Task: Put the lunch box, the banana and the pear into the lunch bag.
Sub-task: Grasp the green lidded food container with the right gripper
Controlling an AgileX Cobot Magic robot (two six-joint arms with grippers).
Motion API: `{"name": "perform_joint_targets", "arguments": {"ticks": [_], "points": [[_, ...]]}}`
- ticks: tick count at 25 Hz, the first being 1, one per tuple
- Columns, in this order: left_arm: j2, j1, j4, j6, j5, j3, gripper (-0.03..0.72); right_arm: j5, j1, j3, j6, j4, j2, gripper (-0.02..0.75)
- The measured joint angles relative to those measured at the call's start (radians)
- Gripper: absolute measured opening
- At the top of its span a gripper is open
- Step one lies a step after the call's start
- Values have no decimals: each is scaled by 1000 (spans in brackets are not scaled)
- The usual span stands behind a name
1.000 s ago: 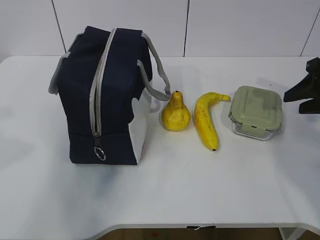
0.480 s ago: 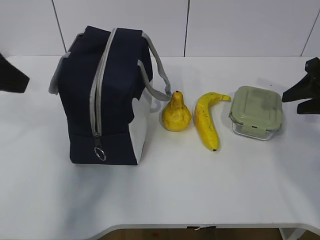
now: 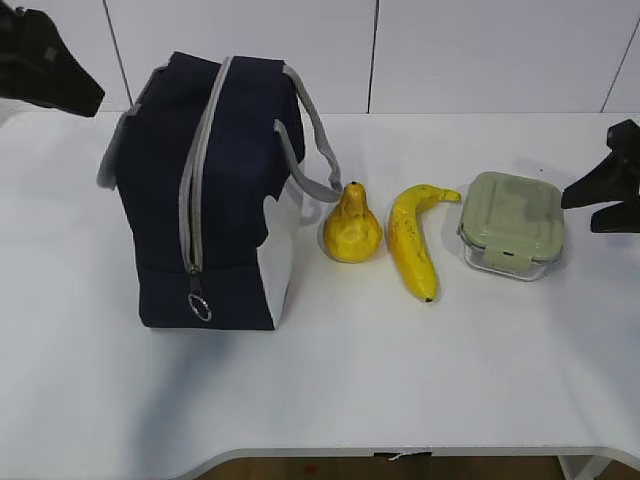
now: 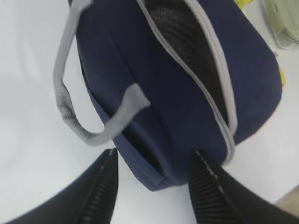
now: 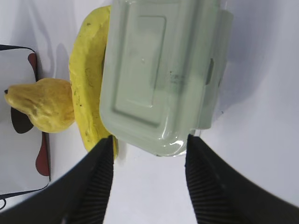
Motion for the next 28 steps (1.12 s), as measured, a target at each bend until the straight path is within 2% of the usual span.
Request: {"name": "perform_joint_targets", "arguments": {"ticks": [6,10,17,23,28], "points": [[51,0,84,11,-74,-37,365,2,0,0,0,55,9,403],[59,0,100,11,-124,-37,365,11,0,0,-1,69,11,403],[89,0,28,-15,-148,-41,365,18,0,0,-30,8,14,404],[111,0,-51,-16,-148,-47,365,18,0,-2,-78,5,48,477],[111,0,-64,-16,-148,-47,365,10,-4,-2,-102,5,88,492]]}}
